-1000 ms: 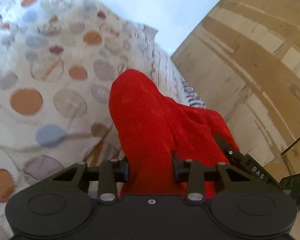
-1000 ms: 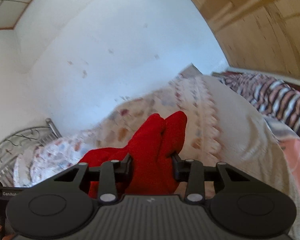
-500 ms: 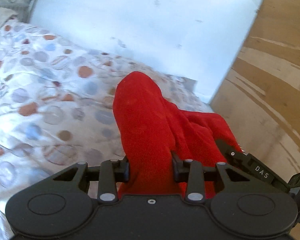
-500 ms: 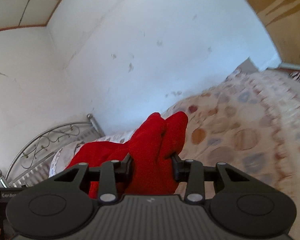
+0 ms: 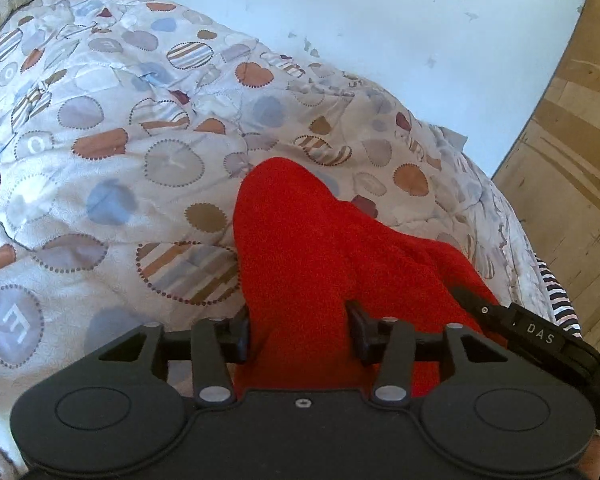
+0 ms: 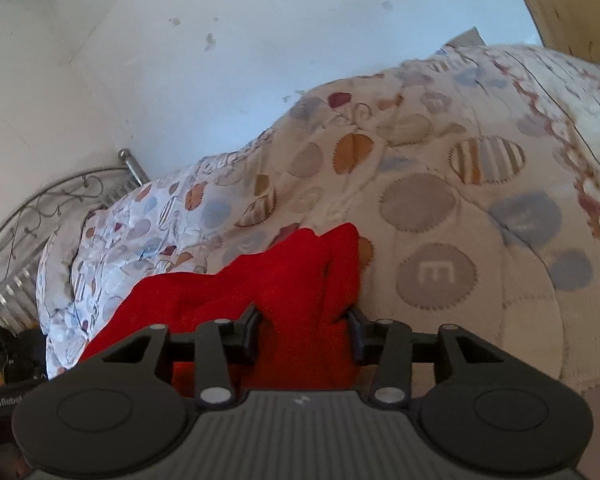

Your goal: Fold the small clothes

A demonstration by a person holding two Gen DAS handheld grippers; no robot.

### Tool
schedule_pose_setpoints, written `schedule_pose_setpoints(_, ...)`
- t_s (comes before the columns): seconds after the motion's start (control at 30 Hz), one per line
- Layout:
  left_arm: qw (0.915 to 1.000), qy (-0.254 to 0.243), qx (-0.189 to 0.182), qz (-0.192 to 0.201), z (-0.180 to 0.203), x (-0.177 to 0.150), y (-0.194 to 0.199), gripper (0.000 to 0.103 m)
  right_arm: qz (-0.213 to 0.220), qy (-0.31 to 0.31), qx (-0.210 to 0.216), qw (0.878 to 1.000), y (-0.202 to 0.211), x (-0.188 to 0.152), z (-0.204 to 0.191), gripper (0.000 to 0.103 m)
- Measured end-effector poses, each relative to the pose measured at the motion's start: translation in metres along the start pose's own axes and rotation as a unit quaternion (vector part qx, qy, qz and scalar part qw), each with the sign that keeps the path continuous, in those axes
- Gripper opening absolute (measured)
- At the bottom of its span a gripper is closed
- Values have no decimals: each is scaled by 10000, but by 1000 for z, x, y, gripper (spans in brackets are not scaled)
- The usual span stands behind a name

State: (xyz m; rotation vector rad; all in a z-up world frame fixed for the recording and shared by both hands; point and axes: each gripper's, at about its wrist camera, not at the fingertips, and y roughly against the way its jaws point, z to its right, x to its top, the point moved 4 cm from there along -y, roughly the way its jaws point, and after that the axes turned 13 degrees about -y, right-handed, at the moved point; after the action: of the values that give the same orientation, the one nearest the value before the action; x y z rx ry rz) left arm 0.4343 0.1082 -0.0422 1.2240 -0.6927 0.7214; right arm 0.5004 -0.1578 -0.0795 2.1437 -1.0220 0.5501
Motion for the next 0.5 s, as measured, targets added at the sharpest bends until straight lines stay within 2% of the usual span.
schedule_pose_setpoints(0.07,9998,-169,100,38,3,-2,0,57,18,36,-8,10000,3,-2,2,56)
schedule_pose_setpoints(0.17,9991,-312,282,52,6,-3,2,70,88,119,-87,9999,7,1,-1,63)
schedule_pose_setpoints(0.23,9988,-287,397,17,5,-2,5,80,182,161,-135,9996,14,4,-4,64)
schedule_pose_setpoints(0.3,9988,-236,429,11,5,-1,12,84,286,240,-176,9991,27,8,-11,71)
schedule_pose_setpoints(0.33,9987,-226,450,22,6,0,16,85,354,286,-213,9987,32,10,-14,79)
schedule_pose_setpoints(0.5,9982,-260,515,177,17,7,48,93,743,523,-202,9957,75,18,-36,93)
